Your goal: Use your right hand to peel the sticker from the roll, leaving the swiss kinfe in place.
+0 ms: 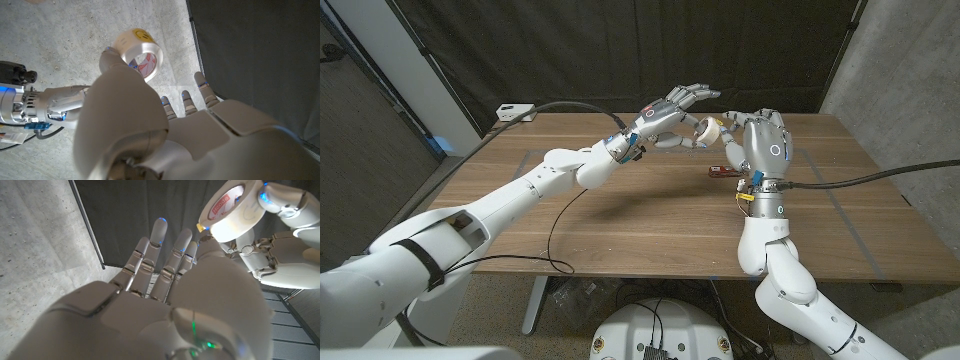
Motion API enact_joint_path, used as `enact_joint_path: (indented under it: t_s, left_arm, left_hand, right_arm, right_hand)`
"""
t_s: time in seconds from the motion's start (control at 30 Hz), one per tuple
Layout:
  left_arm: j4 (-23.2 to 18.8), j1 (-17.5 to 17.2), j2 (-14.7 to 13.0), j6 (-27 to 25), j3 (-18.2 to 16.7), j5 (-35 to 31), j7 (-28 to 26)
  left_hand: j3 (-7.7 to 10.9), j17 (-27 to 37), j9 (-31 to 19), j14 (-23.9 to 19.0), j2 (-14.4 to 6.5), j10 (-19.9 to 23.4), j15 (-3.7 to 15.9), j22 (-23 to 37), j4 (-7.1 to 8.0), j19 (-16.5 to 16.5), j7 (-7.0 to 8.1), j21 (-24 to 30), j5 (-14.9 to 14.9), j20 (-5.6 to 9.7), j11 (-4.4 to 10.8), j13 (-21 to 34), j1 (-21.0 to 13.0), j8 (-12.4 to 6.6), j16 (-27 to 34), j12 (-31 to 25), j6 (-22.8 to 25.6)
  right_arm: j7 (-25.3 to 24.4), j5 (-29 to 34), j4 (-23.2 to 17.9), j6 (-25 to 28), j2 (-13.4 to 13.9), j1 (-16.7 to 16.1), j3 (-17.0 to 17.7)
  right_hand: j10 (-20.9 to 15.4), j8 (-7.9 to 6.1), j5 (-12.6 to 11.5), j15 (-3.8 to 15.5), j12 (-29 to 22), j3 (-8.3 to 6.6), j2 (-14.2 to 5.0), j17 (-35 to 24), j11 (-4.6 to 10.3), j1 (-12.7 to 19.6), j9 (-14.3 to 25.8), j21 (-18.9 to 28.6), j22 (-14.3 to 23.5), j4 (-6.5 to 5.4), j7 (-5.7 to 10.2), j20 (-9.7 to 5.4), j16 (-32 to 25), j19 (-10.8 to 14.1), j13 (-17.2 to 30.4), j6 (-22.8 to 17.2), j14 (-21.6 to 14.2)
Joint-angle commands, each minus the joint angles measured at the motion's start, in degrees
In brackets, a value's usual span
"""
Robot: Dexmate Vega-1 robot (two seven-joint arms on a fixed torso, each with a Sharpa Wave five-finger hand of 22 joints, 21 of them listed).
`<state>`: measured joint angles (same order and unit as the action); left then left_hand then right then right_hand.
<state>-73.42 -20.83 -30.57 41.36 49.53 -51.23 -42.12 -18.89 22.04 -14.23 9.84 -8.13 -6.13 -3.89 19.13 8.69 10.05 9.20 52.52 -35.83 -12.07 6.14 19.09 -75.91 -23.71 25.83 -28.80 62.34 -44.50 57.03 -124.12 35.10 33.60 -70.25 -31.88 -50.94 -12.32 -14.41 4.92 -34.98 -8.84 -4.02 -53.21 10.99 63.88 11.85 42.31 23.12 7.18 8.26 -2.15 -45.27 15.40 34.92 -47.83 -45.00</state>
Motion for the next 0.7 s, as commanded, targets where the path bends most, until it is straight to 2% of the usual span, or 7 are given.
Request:
enact_joint_path:
  t_s: [0.03,0.6,0.7]
  left_arm:
    - [1.1,0.9,0.4,0.7,0.7,-0.3,-1.1]
    - [1.4,1.1,0.2,1.4,1.1,-0.4,-1.9]
    - [1.4,1.1,0.1,1.7,1.0,-0.3,-2.0]
  left_hand:
    - [-0.22,0.0,-0.3,4.9,-0.4,0.5,0.22,-0.1,0.33,11.0,3.07,-0.4,-0.3,-0.25,0.36,-0.1,0.0,-0.25,-0.2,0.1,3.1]
    - [-0.21,-0.4,-0.4,4.7,-0.5,0.7,0.24,-0.5,0.33,10.9,3.09,-0.4,-0.3,-0.24,0.6,-0.6,0.1,-0.23,-0.4,0.4,3.1]
    - [-0.21,-0.4,-0.4,4.7,-0.5,0.8,0.31,-0.6,0.33,10.8,3.09,-0.5,-0.3,-0.24,0.72,-0.7,0.1,-0.22,-0.4,0.4,3.0]
  right_arm:
    - [-0.7,0.4,1.2,0.1,-0.3,1.2,-0.7]
    - [-0.8,0.5,2.1,-0.2,-0.4,2.5,-1.6]
    - [-1.1,0.7,2.5,-0.4,-0.4,2.8,-1.8]
  right_hand:
    - [-1.3,-0.08,-0.1,8.33,-0.7,0.57,-0.19,-0.4,0.16,0.5,0.3,0.6,0.0,-0.12,-0.23,-0.68,-0.3,0.4,0.3,-1.1,-1.0]
    - [-4.0,-0.51,0.0,8.3,-2.3,1.63,-0.45,-0.8,0.19,0.7,0.3,2.0,0.1,-0.23,-0.31,-1.01,-1.6,0.7,1.6,-4.1,-2.9]
    - [-4.8,-0.68,0.0,8.3,-2.8,1.8,-0.63,-0.7,0.2,0.9,0.3,2.4,0.1,-0.18,0.11,-1.32,-1.7,0.6,2.1,-5.2,-3.2]
